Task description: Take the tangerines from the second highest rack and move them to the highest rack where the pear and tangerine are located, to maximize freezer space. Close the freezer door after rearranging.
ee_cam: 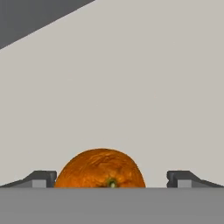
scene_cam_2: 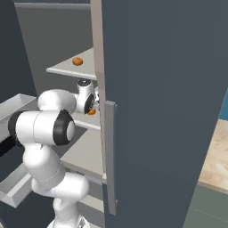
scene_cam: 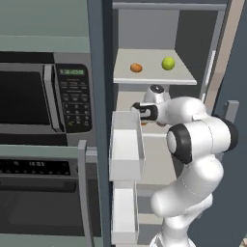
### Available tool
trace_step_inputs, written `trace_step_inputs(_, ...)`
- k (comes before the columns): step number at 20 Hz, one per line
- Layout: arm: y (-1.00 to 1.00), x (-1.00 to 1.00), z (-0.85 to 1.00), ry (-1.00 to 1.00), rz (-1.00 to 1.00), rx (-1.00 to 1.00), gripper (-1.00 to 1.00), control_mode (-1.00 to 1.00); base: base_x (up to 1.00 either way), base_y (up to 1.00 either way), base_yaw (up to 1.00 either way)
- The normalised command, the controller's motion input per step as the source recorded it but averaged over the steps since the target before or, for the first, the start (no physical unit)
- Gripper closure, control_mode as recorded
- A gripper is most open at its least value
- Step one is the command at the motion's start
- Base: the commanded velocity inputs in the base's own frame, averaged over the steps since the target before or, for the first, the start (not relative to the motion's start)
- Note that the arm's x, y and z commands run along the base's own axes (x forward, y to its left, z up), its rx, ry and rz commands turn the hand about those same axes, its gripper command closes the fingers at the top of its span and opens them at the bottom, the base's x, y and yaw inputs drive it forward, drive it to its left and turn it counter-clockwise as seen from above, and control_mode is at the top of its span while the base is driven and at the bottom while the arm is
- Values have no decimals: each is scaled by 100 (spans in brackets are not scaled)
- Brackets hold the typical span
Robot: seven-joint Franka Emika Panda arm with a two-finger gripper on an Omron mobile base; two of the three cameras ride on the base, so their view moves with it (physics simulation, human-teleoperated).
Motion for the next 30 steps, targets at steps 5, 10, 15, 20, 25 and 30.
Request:
trace_step_inputs(5,11,1,-44,0,0,-16,100,-100,0,0,0)
trace_step_inputs(10,1,-27,-45,0,1,-13,100,-100,0,0,0)
trace_step_inputs(15,0,-69,-16,-6,0,0,100,-100,0,0,0)
trace_step_inputs(20,0,-82,6,-8,-3,0,100,-100,0,0,0)
trace_step_inputs(25,-2,-64,63,0,-8,0,100,-100,0,0,0)
trace_step_inputs(30,0,-53,98,0,0,0,100,-100,0,0,0)
